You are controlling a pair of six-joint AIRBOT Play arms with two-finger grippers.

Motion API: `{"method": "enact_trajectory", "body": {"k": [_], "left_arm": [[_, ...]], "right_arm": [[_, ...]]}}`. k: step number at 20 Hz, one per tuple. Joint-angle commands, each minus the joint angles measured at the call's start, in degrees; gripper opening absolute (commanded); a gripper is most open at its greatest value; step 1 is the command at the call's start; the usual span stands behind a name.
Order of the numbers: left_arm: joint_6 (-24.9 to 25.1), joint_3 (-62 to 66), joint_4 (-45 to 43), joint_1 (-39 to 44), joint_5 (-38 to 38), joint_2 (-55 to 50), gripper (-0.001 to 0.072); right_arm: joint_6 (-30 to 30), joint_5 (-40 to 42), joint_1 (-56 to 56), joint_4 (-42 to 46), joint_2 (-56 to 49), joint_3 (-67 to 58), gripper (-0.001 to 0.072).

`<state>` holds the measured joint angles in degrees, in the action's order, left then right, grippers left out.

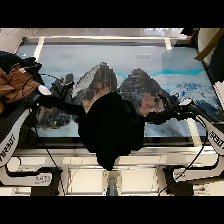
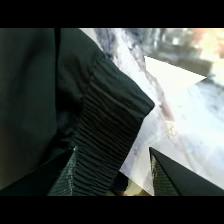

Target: Fold the clothes and pants, and hang the long-sleeved shirts on hangers.

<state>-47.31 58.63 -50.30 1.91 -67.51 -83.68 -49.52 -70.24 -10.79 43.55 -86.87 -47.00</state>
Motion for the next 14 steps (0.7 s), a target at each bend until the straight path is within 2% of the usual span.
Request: {"method": "enact_trajectory", "body": {"k": [1,6,14], "left_arm": [[14.1,0.7,3.1,0.2,-1.2,-0.6,0.0586],[19.9,0.7,1.0,0.2,-4.4,-0.6,0.0585],[22.1,0.7,0.8,3.3,-5.9,-4.5,0.0585]], "right_arm": [[-1.0,-0.9,0.1,-0.2,0.0,0.0,0.0515],[-2.5,-0.7,0.1,-0.3,0.0,0.0,0.0515],[-3.8,3.2,0.1,-1.2,0.0,-0.1,0.0515]]}}
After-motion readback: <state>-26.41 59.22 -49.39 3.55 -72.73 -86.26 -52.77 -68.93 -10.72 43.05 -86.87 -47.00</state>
